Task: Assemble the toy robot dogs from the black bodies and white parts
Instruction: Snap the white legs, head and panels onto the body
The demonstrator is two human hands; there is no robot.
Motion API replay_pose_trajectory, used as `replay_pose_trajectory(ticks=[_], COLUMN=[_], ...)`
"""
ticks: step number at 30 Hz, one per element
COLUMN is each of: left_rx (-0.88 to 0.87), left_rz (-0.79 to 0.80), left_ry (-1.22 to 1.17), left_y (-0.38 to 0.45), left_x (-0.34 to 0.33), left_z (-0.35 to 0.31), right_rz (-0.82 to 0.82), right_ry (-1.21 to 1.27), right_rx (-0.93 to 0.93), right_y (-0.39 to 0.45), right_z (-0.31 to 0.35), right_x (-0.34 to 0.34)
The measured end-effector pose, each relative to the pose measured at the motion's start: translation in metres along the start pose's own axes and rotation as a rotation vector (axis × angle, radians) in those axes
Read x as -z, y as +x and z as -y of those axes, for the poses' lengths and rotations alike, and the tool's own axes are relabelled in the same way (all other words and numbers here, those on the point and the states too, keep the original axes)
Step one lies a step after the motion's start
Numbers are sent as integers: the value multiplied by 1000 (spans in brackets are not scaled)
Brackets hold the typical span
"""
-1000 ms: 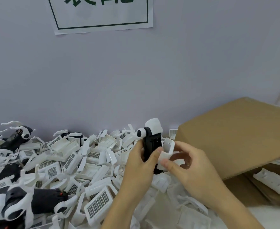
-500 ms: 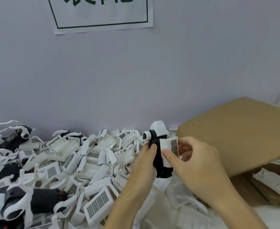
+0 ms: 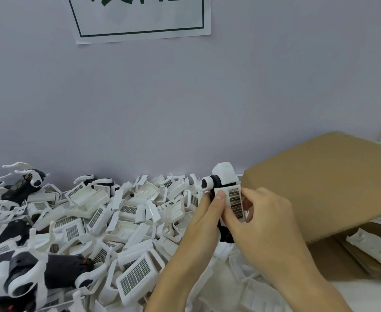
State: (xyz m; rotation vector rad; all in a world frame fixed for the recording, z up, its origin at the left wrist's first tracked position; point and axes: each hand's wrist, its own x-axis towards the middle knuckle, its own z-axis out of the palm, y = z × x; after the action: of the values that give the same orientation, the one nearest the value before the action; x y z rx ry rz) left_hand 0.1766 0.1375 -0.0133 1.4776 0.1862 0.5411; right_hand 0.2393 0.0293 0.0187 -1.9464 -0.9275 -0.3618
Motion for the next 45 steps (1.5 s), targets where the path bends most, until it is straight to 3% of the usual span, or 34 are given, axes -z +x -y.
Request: replay_pose_trajectory(ticks=[5, 8, 13, 16, 19, 22, 35, 45], left_rx=[-14, -28, 6, 27, 16, -14, -104, -58], left_rz=[-43, -108, -120, -79, -74, -136, -163, -226], left_ry=[-56, -112, -168, -142, -121, -87, -90, -65], left_y=[1, 2, 1, 0, 0, 1, -1, -3], left_x=[-4, -5, -7, -5, -4, -6, -15, -19], left_z=[-2, -4, -8, -8, -8, -10, -14, -17], right_rz=[151, 245, 218, 325, 277, 229, 156, 61], right_ry=[-51, 128, 304, 631, 893, 979, 990, 1161], right_rx=[60, 18, -158, -328, -475, -509, -526, -650], right_y=[0, 2, 6, 6, 3, 0, -3, -6], right_z=[-1, 1, -1, 4, 5, 6, 12, 18], right_x=[3, 10, 14, 9, 3, -4, -9, -11])
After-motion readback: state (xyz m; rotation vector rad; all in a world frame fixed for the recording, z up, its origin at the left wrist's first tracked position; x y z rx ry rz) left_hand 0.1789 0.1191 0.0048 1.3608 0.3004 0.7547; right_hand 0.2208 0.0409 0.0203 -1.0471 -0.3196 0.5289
